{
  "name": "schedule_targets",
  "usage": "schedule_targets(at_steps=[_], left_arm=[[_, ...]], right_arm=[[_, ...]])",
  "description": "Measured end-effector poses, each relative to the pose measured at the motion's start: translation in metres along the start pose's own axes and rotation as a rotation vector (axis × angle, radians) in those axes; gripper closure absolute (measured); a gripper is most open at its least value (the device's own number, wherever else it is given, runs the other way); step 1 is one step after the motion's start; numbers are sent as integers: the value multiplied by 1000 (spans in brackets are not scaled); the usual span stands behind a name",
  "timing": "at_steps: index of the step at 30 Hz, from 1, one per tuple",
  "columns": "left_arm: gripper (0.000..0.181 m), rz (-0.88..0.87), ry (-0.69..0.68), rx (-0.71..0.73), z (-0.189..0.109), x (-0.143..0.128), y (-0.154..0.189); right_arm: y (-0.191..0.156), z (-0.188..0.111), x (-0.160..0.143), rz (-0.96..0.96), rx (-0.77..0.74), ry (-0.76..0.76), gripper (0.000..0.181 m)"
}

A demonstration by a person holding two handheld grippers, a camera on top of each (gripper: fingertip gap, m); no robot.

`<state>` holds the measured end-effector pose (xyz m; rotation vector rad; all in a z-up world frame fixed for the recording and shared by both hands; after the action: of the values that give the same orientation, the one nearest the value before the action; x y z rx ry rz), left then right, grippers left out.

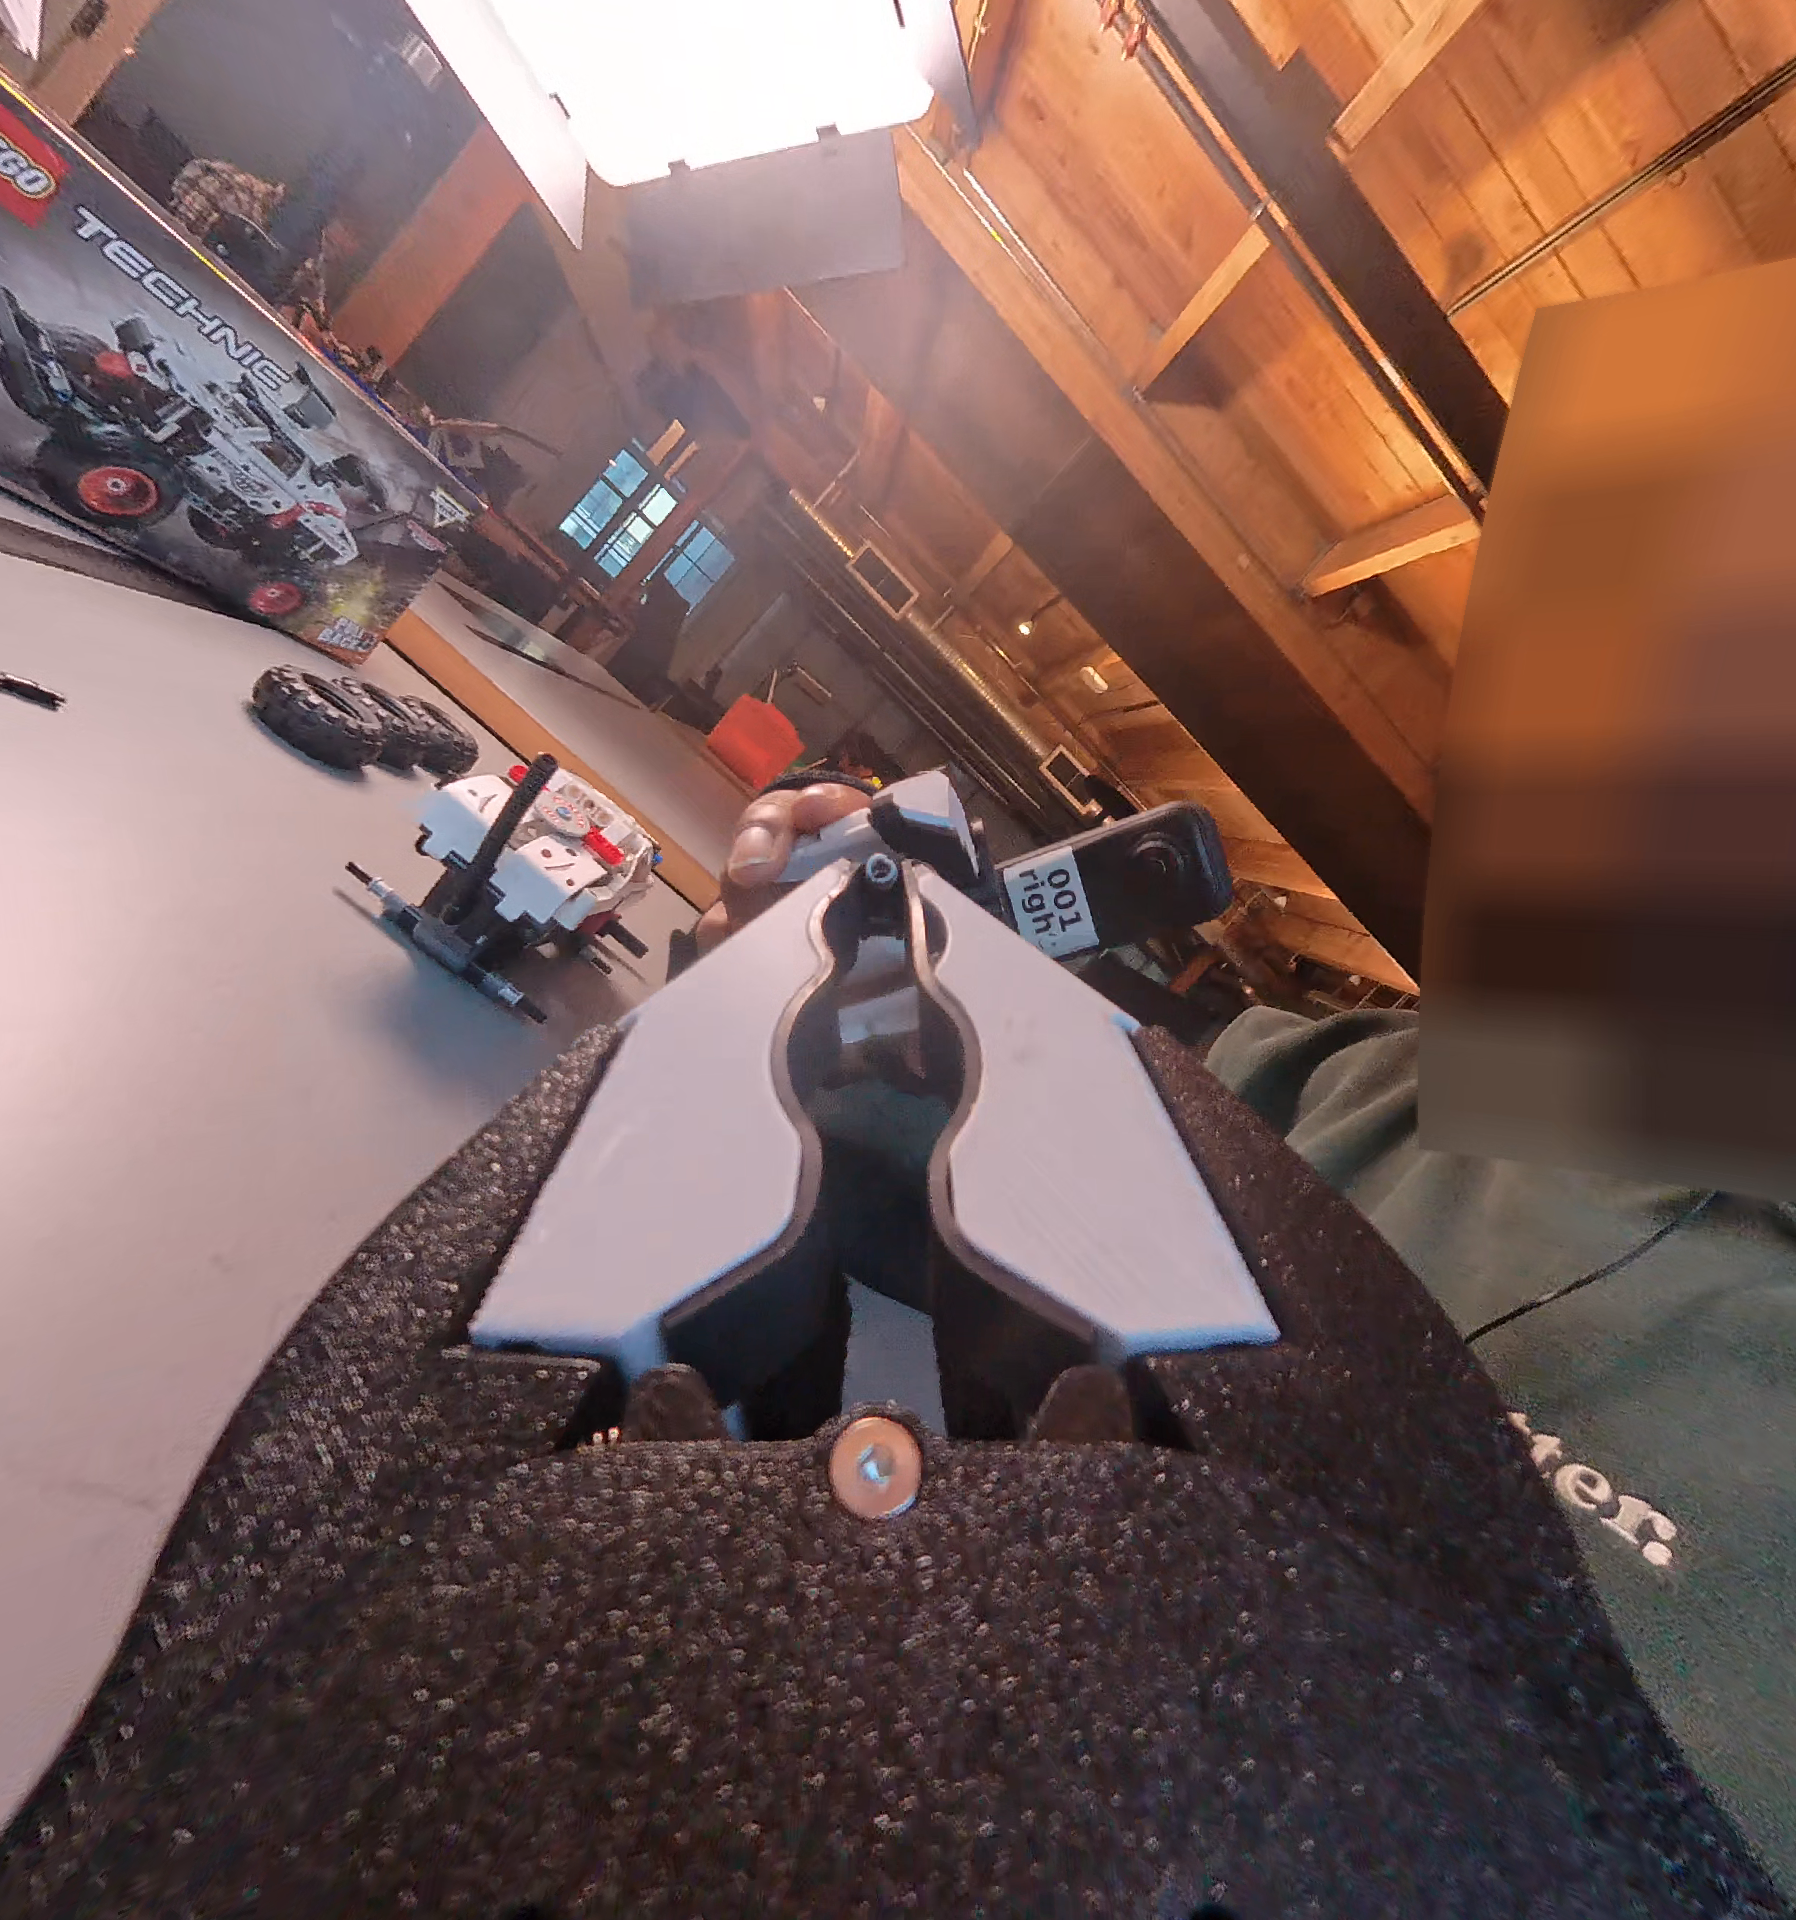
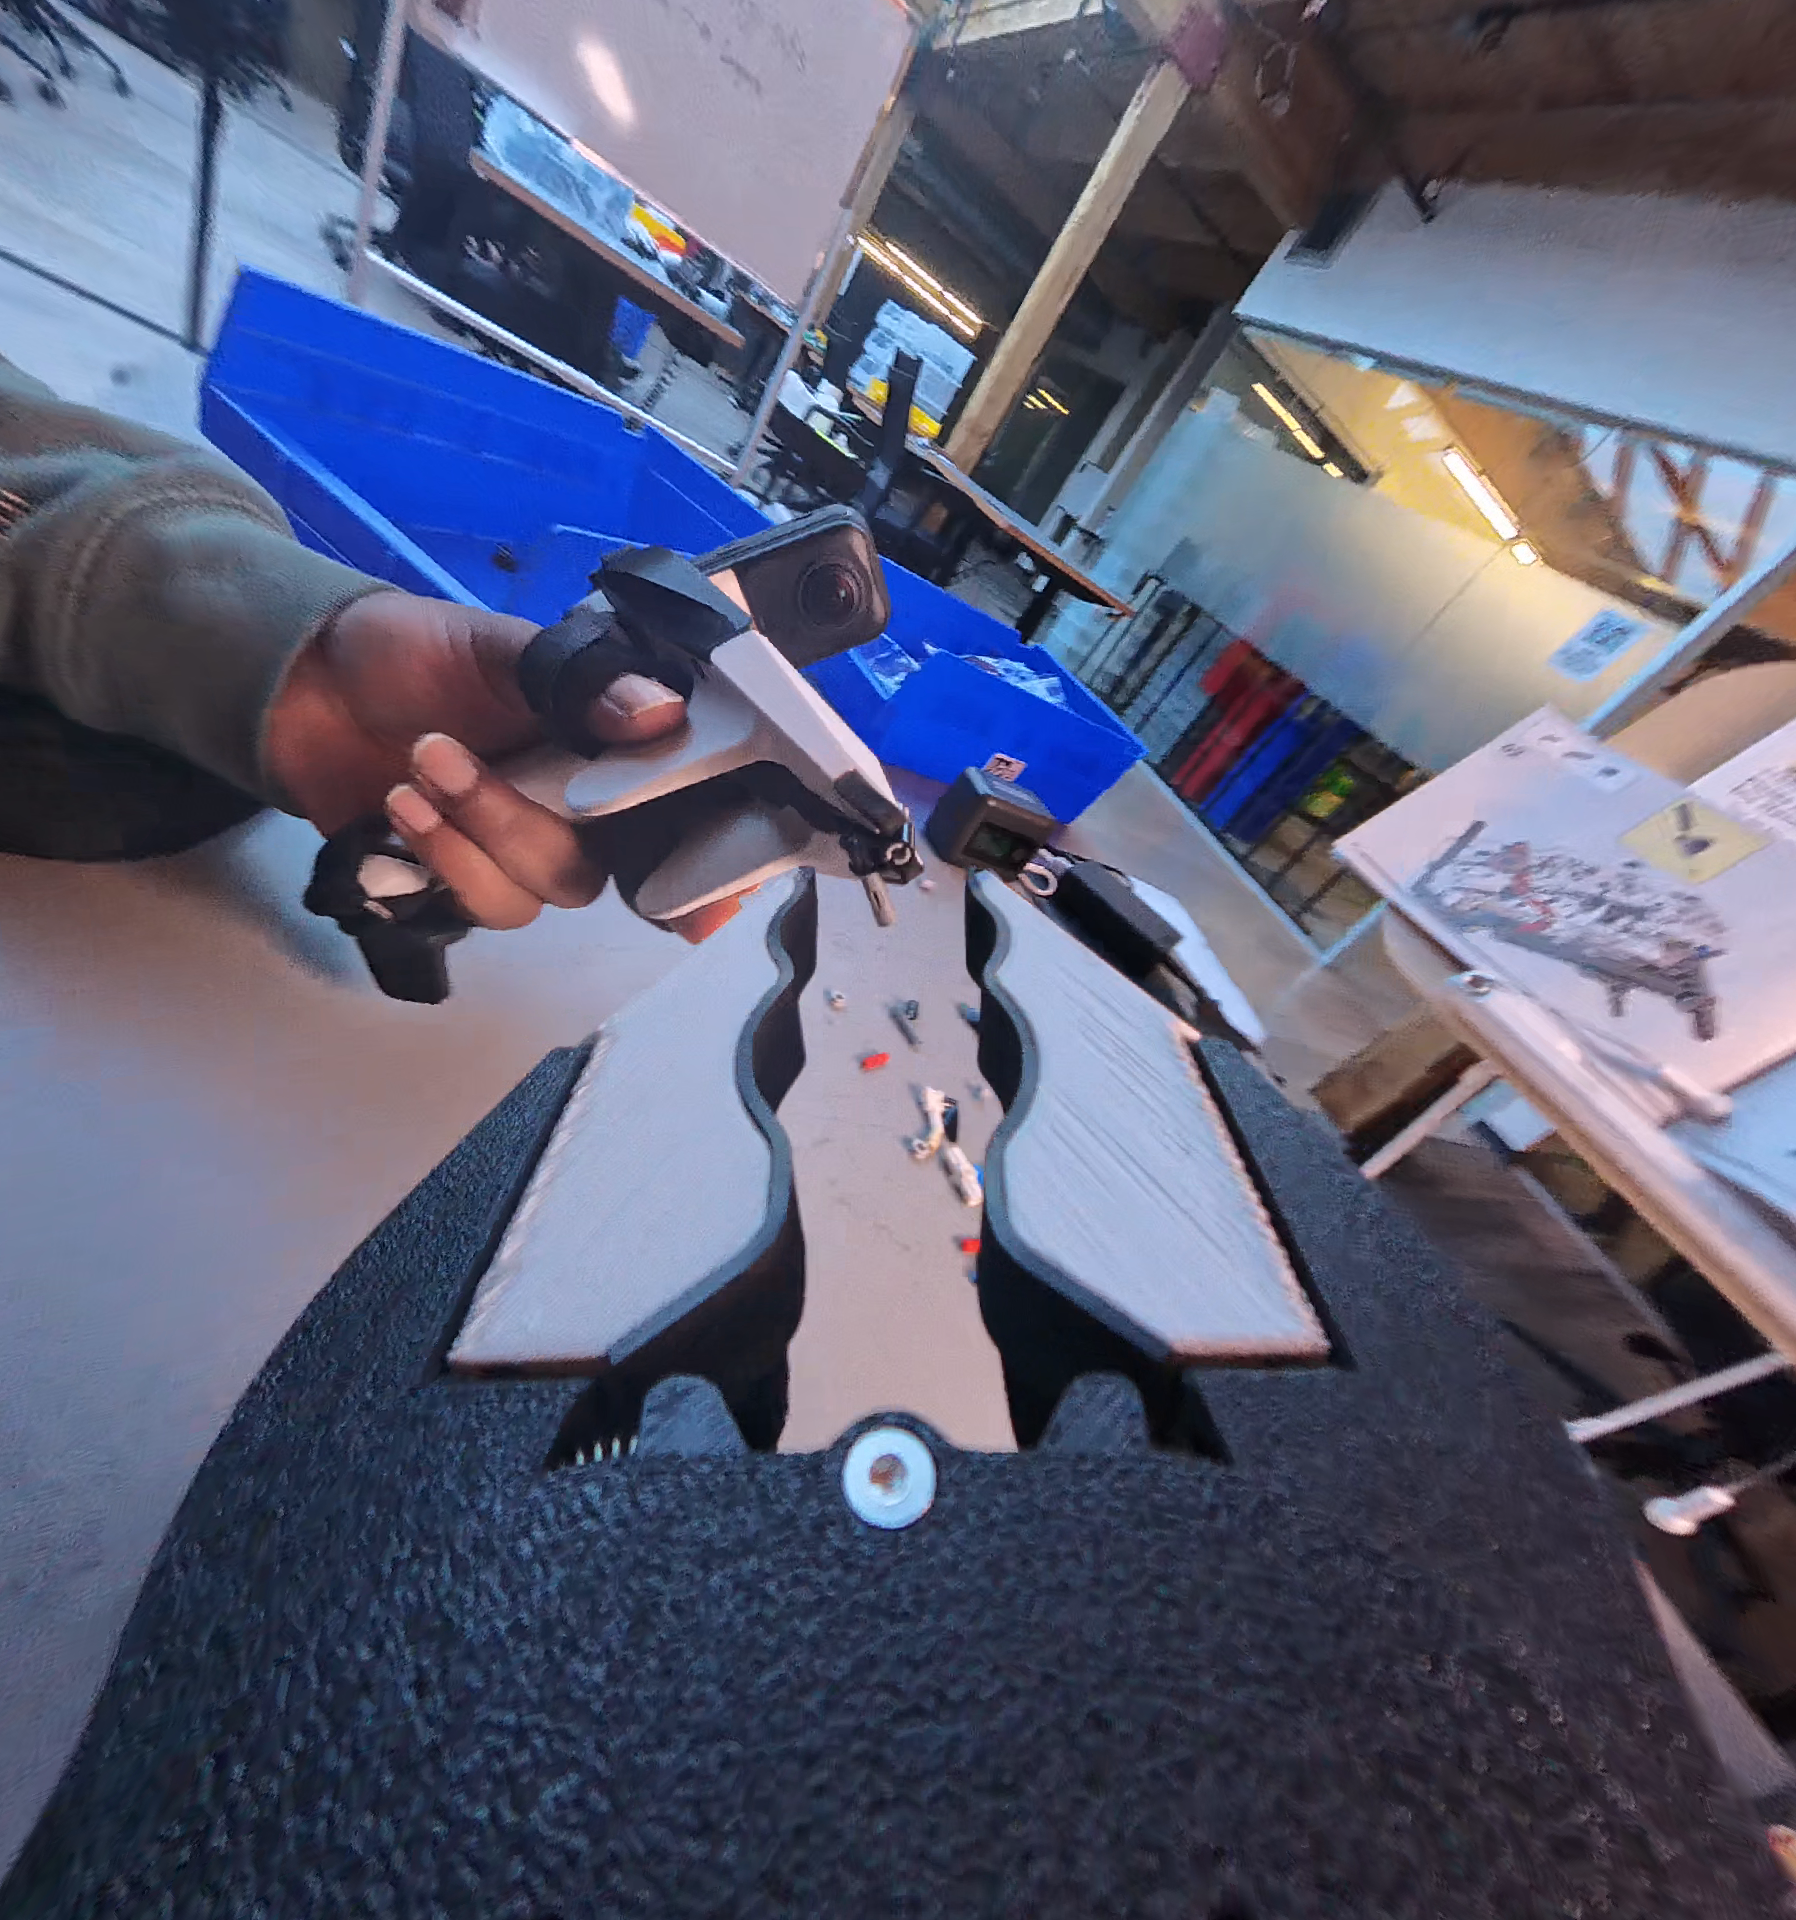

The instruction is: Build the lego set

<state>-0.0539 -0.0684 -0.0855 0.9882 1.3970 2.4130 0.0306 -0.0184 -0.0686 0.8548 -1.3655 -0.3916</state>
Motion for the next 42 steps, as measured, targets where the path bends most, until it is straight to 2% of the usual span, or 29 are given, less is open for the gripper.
schedule_targets(at_steps=[4, 7, 9, 14, 19, 25, 33, 42], left_arm=[[174, -45, -12, -30, 9, -9, 2], [174, -74, -3, -33, 12, -14, 0], [175, -96, -3, -44, 11, -15, -2], [174, -92, -33, -96, 12, -18, 5], [162, -55, -80, -86, 9, -20, 7], [166, -19, -139, -87, 9, -26, 9], [169, 44, -299, -65, 12, -45, 7], [163, -11, -331, -175, 13, -49, 13]], right_arm=[[-5, 4, 5, -80, -22, -33, 153], [-9, 5, 4, -126, -24, -65, 166], [-10, 5, 3, -140, -16, -75, 166], [-8, 0, 10, -115, -13, -22, 166], [-6, -7, 16, -93, -5, 29, 167], [-15, -9, 17, -79, 48, 63, 167], [-31, -13, 9, 146, 230, 129, 166], [-29, -18, 13, 281, 276, 228, 166]])
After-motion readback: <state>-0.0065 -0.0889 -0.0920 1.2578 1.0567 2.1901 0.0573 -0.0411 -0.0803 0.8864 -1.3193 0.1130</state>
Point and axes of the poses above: each gripper's, where its closed fingertips meet, z out along the fingers, x out of its top, y = z × x across the jaws, the point moved 5 cm from there along -z, back along the fingers, and after that the axes turned 15 degrees about -z, right-handed, at the moved point
